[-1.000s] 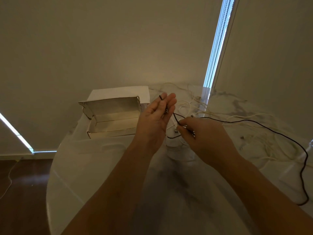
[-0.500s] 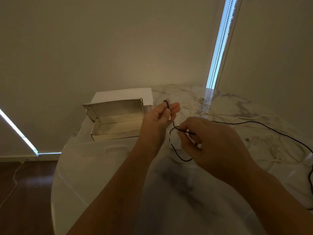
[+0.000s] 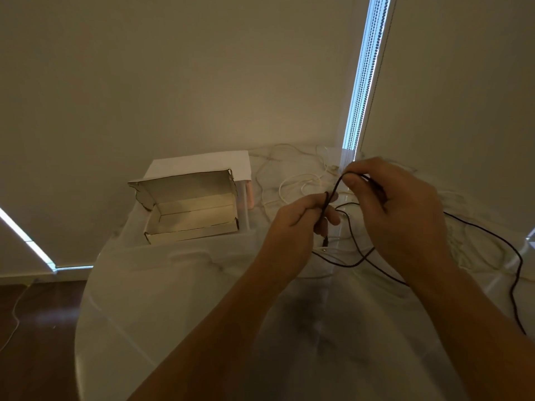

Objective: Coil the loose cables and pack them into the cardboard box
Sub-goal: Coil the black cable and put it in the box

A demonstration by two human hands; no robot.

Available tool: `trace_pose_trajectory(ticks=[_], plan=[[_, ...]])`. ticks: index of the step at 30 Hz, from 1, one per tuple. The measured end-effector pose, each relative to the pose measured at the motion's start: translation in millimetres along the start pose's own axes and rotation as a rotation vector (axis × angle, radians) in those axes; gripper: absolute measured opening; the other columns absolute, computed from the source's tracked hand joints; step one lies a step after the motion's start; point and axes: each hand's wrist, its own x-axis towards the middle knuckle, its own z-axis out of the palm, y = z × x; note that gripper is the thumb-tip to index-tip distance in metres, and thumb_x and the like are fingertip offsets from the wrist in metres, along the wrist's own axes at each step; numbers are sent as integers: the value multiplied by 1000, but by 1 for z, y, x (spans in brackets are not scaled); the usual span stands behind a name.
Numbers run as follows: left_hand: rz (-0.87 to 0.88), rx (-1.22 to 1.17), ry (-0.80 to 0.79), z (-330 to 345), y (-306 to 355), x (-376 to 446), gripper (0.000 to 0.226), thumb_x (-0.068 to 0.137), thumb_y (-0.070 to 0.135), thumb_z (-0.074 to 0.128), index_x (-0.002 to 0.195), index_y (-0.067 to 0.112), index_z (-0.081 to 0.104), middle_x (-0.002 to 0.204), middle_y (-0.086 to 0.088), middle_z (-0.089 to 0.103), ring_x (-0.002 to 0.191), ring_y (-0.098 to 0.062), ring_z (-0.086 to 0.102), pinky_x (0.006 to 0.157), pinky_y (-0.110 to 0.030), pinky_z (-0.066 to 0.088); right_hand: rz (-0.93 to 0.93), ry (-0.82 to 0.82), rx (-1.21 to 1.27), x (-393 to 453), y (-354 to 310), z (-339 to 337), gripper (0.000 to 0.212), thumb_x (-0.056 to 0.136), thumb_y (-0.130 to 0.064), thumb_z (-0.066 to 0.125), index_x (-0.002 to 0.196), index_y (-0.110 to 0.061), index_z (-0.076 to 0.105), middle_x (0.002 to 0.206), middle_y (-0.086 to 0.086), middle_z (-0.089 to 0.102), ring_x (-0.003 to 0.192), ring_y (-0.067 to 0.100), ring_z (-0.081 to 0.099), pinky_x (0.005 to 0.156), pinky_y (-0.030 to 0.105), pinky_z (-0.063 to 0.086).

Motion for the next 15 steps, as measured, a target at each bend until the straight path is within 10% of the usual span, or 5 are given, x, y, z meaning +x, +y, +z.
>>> trace_pose_trajectory(ticks=[6,15], plan=[[-16,-55,-41,1,0,0,39,103,0,32,120,1,67,81,-2,65,71,-15,54,70,-28,47,74,28,-38,3,13,-1,16,99,-37,55,106,-28,68,86,-11,66,72,6,56,63,19,44],[-128,-321,-62,-3,-2,1,41,98,-4,30,109,-6,70,73,-4,59,68,-15,49,63,-22,42,142,-15,3,4,27,4,17,96,-41,59,104,-30,71,93,-9,71,84,11,65,76,41,55]])
